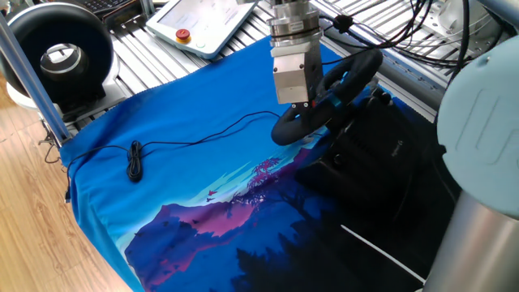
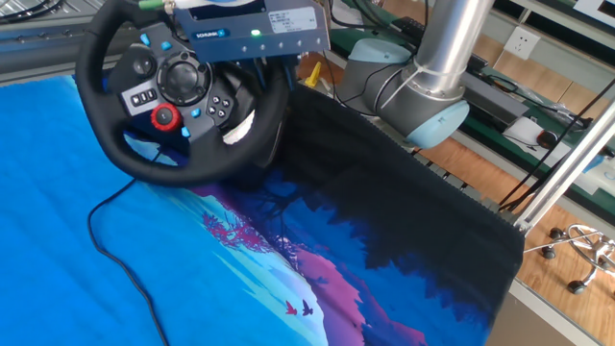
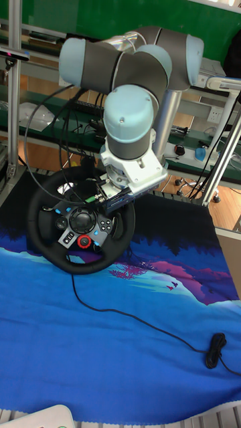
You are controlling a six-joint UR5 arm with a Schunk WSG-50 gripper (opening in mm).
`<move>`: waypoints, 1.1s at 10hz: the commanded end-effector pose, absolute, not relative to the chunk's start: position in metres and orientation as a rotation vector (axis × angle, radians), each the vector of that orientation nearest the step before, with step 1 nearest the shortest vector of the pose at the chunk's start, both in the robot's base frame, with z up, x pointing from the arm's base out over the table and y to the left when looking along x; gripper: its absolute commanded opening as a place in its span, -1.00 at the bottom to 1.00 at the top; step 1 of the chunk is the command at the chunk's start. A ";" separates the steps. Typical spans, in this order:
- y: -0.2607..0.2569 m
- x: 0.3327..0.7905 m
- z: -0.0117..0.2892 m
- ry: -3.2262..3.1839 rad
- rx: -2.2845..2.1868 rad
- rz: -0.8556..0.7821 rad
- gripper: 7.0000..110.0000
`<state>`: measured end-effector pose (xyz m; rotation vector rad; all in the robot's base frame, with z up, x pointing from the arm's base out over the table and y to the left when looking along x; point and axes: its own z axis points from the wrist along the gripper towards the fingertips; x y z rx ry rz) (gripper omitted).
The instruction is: Rotate the steering wheel 90 degrees clockwise
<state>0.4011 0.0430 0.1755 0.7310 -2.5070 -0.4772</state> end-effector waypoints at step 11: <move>0.027 0.378 0.194 -2.465 0.738 -0.447 -0.28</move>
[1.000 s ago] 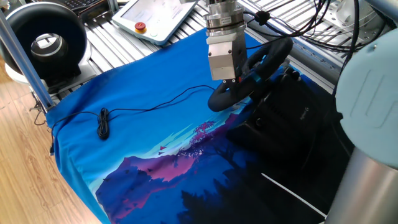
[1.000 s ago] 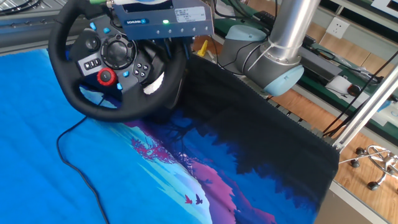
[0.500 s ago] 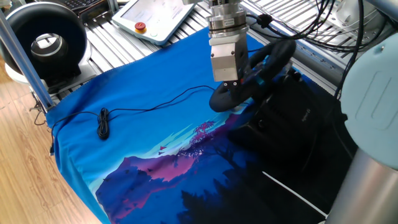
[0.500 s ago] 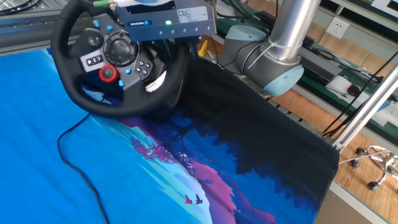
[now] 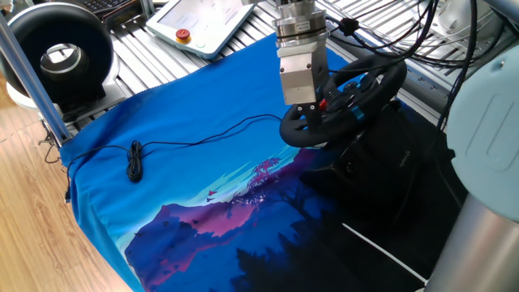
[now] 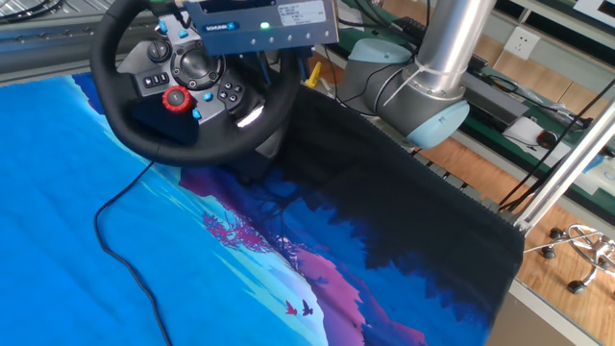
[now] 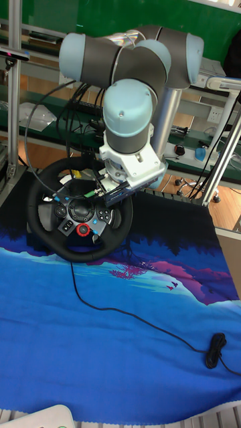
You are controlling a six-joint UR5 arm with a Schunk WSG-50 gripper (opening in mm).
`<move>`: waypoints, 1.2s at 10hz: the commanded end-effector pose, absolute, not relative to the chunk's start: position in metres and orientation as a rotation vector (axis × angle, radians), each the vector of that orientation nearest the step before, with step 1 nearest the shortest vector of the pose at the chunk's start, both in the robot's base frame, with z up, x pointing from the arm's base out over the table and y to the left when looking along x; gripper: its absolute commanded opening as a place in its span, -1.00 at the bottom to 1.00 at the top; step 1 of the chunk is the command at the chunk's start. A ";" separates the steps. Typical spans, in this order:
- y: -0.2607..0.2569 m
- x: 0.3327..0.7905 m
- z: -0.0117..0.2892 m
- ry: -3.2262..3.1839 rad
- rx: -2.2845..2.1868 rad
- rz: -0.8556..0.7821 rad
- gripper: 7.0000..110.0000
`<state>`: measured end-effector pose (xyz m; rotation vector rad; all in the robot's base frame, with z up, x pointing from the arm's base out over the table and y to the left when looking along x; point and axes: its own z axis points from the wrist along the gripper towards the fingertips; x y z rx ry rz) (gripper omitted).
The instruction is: Rotate the steering wheel 90 degrees clockwise
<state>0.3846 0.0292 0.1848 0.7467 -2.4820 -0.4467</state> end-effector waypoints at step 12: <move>-0.054 0.341 0.239 -2.333 0.979 -0.522 -0.28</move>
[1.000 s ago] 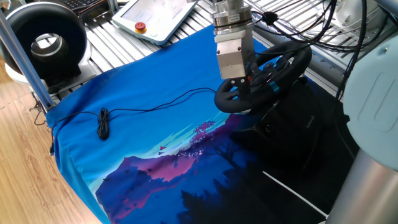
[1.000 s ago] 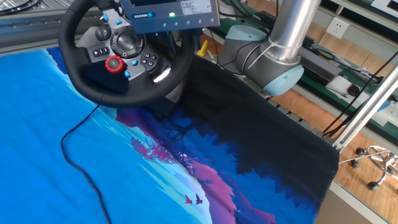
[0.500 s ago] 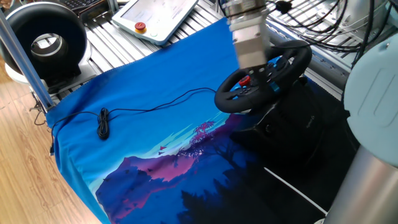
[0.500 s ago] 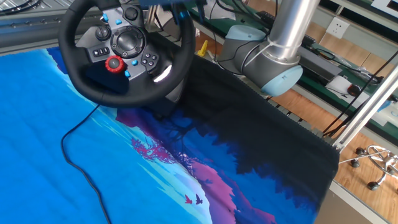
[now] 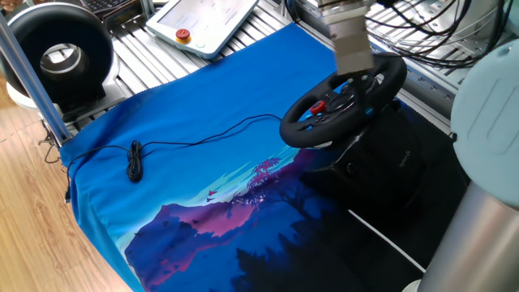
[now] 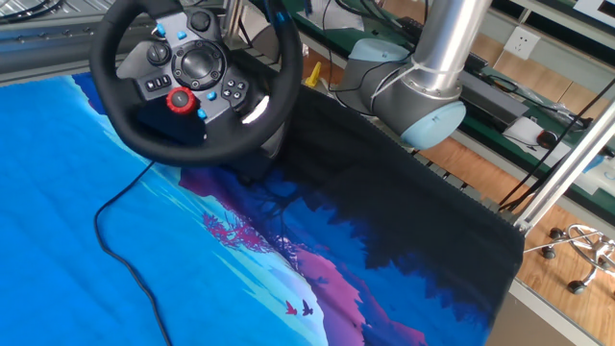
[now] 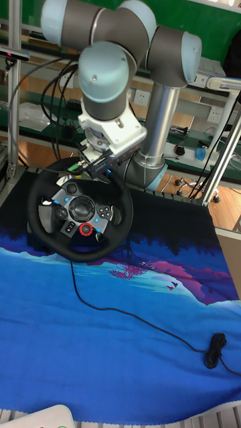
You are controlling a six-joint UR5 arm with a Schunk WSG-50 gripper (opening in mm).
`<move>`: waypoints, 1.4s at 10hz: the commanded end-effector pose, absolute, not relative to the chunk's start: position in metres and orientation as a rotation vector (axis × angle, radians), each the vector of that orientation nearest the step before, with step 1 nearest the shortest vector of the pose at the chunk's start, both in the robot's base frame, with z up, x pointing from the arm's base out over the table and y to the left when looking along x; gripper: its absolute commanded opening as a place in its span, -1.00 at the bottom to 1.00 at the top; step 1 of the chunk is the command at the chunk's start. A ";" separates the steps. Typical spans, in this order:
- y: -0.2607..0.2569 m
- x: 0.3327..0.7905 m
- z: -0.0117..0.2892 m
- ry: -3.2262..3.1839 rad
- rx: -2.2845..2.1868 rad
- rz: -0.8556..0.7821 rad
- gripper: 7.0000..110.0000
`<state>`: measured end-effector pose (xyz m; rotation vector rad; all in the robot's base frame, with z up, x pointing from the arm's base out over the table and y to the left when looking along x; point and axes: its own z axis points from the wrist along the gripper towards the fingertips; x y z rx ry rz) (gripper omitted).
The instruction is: Rotate the steering wheel 90 degrees clockwise
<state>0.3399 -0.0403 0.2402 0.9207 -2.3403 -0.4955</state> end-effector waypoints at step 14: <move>-0.042 0.384 0.232 -2.436 1.095 -0.507 0.15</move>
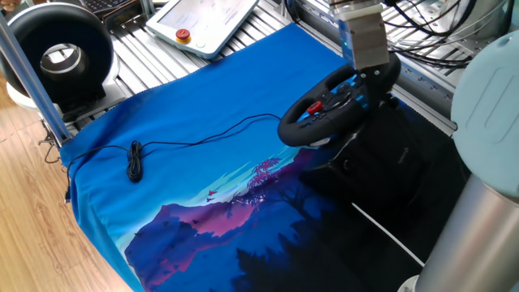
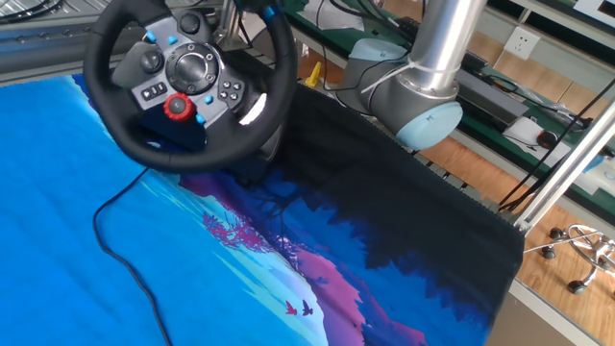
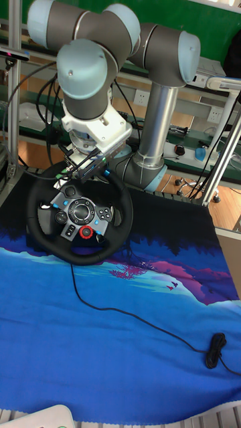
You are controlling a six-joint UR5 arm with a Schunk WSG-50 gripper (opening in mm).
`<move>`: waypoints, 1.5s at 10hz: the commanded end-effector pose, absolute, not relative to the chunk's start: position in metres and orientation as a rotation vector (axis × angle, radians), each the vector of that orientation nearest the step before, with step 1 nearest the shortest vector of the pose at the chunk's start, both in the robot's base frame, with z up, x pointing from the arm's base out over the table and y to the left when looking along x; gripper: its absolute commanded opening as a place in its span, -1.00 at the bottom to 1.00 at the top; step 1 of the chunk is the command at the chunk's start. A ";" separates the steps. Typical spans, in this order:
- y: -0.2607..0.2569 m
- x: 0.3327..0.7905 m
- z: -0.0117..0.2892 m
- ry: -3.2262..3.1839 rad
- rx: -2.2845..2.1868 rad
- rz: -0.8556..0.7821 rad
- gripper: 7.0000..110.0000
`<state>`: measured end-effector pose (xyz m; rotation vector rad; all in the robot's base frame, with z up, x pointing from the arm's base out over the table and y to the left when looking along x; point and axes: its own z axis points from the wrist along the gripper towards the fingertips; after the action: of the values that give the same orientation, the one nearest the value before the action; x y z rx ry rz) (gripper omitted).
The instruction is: Rotate the steering wheel 90 degrees clockwise
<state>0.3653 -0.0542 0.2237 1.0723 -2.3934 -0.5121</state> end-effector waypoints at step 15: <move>-0.050 0.344 0.225 -2.319 1.113 -0.605 -0.28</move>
<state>0.3485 -0.0508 0.2264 1.0886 -2.3257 -0.5723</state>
